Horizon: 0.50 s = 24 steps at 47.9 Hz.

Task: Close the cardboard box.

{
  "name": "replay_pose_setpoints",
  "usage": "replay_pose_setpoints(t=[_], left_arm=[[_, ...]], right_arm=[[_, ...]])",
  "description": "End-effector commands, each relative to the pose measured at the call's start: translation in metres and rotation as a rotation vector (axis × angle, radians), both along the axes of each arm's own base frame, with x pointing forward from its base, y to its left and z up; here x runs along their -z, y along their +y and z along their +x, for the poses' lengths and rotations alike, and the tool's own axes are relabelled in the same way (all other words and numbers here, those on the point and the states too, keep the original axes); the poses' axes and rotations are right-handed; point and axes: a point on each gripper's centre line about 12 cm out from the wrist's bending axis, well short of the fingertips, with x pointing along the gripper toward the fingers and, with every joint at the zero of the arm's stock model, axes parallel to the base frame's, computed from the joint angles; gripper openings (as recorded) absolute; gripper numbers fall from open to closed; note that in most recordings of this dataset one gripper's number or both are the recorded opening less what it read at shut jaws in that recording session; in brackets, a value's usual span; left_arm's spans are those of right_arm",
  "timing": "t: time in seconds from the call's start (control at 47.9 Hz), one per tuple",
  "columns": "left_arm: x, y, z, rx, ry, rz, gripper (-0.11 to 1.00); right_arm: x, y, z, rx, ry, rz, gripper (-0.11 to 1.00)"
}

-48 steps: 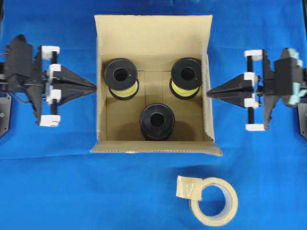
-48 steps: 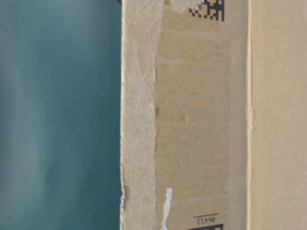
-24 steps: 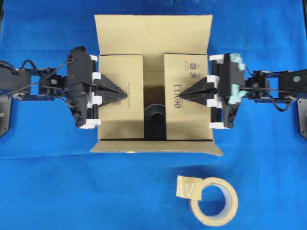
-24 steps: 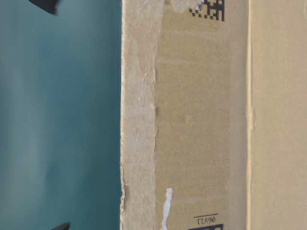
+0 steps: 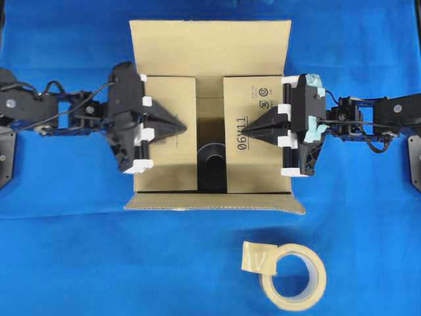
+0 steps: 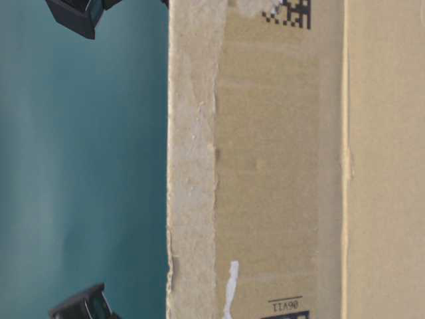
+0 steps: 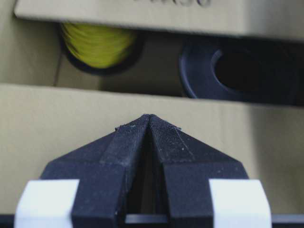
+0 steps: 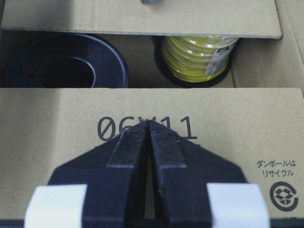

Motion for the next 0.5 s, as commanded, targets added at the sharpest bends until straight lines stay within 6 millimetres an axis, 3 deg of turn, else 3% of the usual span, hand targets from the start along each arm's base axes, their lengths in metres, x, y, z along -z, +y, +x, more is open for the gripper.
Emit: replay_pose_setpoints(t=[0.0,0.251,0.48], left_arm=[[-0.016,0.010,0.015,-0.021,-0.053,0.014,0.00],[-0.035,0.046,0.054,-0.066,-0.104,0.095,0.00],[-0.039,0.072,0.072,-0.101,-0.108,0.139,0.00]], right_arm=[[-0.011,-0.002,0.006,0.005,-0.035,0.000,0.00],[-0.010,-0.002,0.006,0.004,-0.034,-0.001,0.00],[-0.010,-0.002,0.005,0.007,-0.033,0.003,0.00]])
